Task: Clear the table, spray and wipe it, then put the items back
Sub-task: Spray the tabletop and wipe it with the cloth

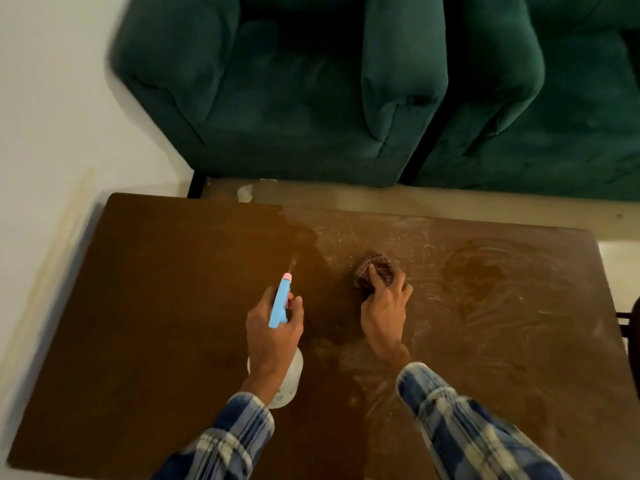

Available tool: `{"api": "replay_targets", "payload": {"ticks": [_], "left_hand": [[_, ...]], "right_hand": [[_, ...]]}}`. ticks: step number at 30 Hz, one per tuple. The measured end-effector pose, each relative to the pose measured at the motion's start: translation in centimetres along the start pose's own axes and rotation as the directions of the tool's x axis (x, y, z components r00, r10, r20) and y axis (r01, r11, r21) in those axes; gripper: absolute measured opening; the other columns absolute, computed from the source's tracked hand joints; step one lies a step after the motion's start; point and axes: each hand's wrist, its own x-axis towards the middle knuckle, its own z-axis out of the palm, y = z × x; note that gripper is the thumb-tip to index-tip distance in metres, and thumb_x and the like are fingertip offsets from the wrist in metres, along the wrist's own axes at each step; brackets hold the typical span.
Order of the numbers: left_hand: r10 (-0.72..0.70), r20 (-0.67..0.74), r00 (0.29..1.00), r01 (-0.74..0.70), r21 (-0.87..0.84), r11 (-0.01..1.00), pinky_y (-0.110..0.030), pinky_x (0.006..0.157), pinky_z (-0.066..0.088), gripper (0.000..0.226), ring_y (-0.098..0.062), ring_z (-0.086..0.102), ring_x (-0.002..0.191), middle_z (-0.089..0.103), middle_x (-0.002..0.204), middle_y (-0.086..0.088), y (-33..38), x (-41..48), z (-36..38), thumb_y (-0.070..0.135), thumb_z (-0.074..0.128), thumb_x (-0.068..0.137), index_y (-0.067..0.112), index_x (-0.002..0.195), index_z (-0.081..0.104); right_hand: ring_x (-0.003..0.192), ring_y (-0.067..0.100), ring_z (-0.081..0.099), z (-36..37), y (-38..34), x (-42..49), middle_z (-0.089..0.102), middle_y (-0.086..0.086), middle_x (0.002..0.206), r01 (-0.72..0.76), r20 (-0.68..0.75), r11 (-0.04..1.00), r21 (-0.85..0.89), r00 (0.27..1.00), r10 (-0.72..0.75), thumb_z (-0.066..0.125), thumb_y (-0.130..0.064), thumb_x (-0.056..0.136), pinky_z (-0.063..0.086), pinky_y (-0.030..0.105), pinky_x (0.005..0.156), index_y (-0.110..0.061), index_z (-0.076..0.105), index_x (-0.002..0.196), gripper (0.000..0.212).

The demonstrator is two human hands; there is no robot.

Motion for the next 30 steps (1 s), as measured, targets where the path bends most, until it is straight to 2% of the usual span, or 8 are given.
{"api": "replay_targets", "payload": {"ticks": [8, 13, 17, 21, 23, 25, 27, 30], "left_hand": [[0.000, 0.023, 1.000, -0.001, 0.021, 1.000, -0.012, 0.057, 0.053, 0.021, -0.006, 0.063, 0.065, 0.060, 0.081, 0.014, -1.7, 6.9, -2.5, 0.029, 0.075, 0.087, 0.024, 0.100, 0.060], [0.077, 0.015, 0.997, -0.078, 0.027, 0.997, -0.011, 0.059, 0.052, 0.019, -0.008, 0.063, 0.064, 0.060, 0.078, 0.013, -3.2, 10.2, -5.1, 0.027, 0.074, 0.088, 0.019, 0.100, 0.062], [0.099, 0.004, 0.995, -0.099, 0.009, 0.995, -0.015, 0.059, 0.055, 0.020, -0.009, 0.064, 0.065, 0.062, 0.080, 0.010, -3.9, 12.1, -6.3, 0.026, 0.074, 0.087, 0.016, 0.101, 0.063], [0.115, 0.036, 0.993, -0.115, -0.005, 0.993, -0.014, 0.056, 0.053, 0.019, -0.007, 0.062, 0.062, 0.061, 0.079, 0.012, -3.3, 12.2, -5.5, 0.023, 0.075, 0.087, 0.016, 0.100, 0.062], [0.113, 0.068, 0.991, -0.111, -0.028, 0.993, -0.015, 0.058, 0.055, 0.019, -0.008, 0.064, 0.063, 0.062, 0.080, 0.013, -2.9, 11.9, -4.8, 0.023, 0.074, 0.088, 0.016, 0.101, 0.063], [0.122, 0.094, 0.988, -0.116, -0.063, 0.991, -0.014, 0.059, 0.055, 0.020, -0.007, 0.066, 0.067, 0.062, 0.082, 0.013, -2.2, 11.5, -4.1, 0.023, 0.073, 0.088, 0.014, 0.103, 0.064], [0.136, 0.103, 0.985, -0.127, -0.087, 0.988, -0.009, 0.059, 0.053, 0.020, -0.005, 0.066, 0.072, 0.062, 0.082, 0.012, -1.7, 11.2, -3.5, 0.022, 0.073, 0.088, 0.013, 0.103, 0.064], [0.138, 0.106, 0.985, -0.133, -0.058, 0.989, -0.013, 0.062, 0.056, 0.021, -0.006, 0.065, 0.068, 0.063, 0.084, 0.011, -0.9, 9.7, -2.5, 0.024, 0.073, 0.089, 0.014, 0.104, 0.064]], "right_hand": [[0.131, 0.040, 0.028, 2.9, -9.4, 6.0, 0.024, 0.011, 0.155, -0.015, 0.031, 1.000, 0.015, 0.999, 0.014, 0.051, -0.002, 0.092, 0.049, 0.054, 0.099, -0.024, 0.046, 0.150, 0.063], [0.137, 0.033, 0.025, 7.5, -17.1, 7.7, 0.020, 0.004, 0.158, 0.461, 0.266, 0.887, -0.037, 0.860, -0.436, 0.057, -0.013, 0.096, 0.044, 0.049, 0.108, -0.033, 0.042, 0.151, 0.060], [0.136, 0.036, 0.025, 6.8, -17.5, 10.3, 0.021, 0.005, 0.157, 0.110, 0.094, 0.994, -0.013, 0.990, -0.108, 0.051, -0.008, 0.096, 0.045, 0.053, 0.108, -0.029, 0.042, 0.151, 0.059], [0.139, 0.035, 0.022, 5.5, -16.3, 10.0, 0.013, 0.001, 0.162, 0.422, 0.266, 0.896, -0.140, 0.887, -0.376, 0.053, -0.011, 0.098, 0.038, 0.051, 0.113, -0.036, 0.032, 0.155, 0.066], [0.136, 0.036, 0.025, 4.2, -13.7, 10.7, 0.018, 0.002, 0.160, 0.326, 0.192, 0.934, -0.144, 0.935, -0.297, 0.052, -0.008, 0.095, 0.042, 0.054, 0.111, -0.036, 0.036, 0.154, 0.067], [0.135, 0.042, 0.026, 2.5, -10.1, 11.2, 0.023, 0.004, 0.157, 0.080, 0.063, 0.993, -0.089, 0.995, -0.075, 0.048, -0.004, 0.092, 0.042, 0.060, 0.108, -0.033, 0.040, 0.152, 0.068], [0.140, 0.051, 0.021, 1.2, -7.2, 10.7, 0.021, 0.007, 0.159, -0.052, 0.027, 0.996, -0.071, 0.998, 0.054, 0.046, -0.001, 0.090, 0.038, 0.065, 0.110, -0.031, 0.039, 0.154, 0.071], [0.142, 0.047, 0.018, 1.2, -6.9, 6.8, 0.015, 0.005, 0.162, 0.082, 0.149, 0.989, -0.125, 0.987, -0.063, 0.046, -0.001, 0.093, 0.037, 0.062, 0.113, -0.034, 0.035, 0.155, 0.072]]}}
